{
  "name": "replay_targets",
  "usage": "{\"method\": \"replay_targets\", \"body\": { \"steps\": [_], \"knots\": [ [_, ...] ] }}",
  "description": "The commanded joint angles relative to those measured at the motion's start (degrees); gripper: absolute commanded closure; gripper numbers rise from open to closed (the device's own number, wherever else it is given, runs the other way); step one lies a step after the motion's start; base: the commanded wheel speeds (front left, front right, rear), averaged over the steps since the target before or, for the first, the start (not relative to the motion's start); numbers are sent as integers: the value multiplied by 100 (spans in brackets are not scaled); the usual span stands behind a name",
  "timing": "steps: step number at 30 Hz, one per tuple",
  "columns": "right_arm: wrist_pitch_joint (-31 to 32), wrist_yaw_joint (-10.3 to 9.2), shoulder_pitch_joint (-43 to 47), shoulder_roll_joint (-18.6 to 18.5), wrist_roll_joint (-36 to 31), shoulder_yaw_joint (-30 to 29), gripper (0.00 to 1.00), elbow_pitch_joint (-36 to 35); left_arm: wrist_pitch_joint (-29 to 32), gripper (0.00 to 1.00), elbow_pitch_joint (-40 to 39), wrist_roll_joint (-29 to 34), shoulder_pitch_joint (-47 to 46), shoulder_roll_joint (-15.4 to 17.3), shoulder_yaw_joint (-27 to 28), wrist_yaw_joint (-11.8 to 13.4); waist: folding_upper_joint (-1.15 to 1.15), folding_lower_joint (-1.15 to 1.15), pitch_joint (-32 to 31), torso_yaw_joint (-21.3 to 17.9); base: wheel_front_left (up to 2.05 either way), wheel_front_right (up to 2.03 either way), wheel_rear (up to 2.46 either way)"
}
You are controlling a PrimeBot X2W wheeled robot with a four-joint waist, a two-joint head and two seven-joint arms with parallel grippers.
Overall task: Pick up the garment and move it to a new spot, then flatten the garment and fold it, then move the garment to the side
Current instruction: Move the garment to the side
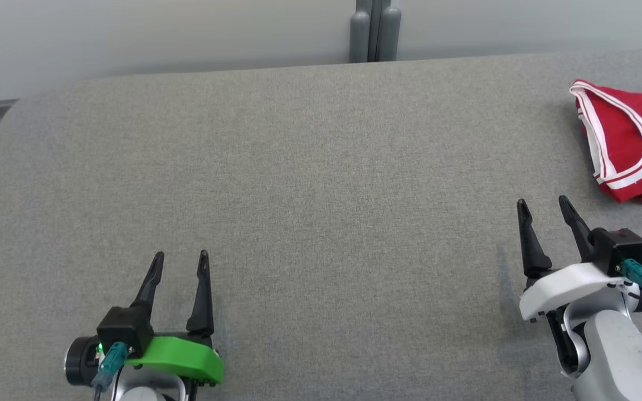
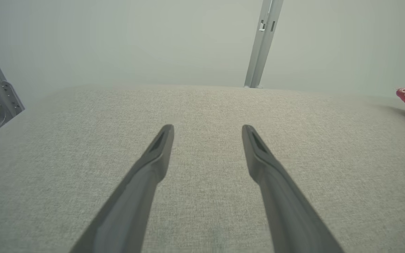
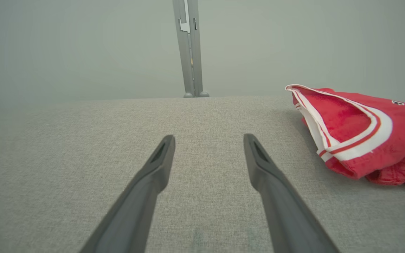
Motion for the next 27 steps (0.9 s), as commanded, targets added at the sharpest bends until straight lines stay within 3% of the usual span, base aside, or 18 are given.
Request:
{"method": "replay_targets", "body": {
  "steps": [1, 14, 27],
  "knots": [
    [-23, -10, 182, 19, 8, -105, 0, -48, 4, 0, 54, 16, 161, 21, 98, 46, 0, 1, -346, 15, 0, 0, 0],
    [-23, -8, 752, 204, -218, 136, 0, -168, 4, 0, 372, 159, 543, 23, 610, 1, 0, 1, -864, 27, 0, 0, 0],
    [-23, -8, 1065, 322, -539, 85, 0, -203, 4, 0, 577, 192, 698, 22, 765, -119, 0, 1, -1204, 98, 0, 0, 0]
  ]
}}
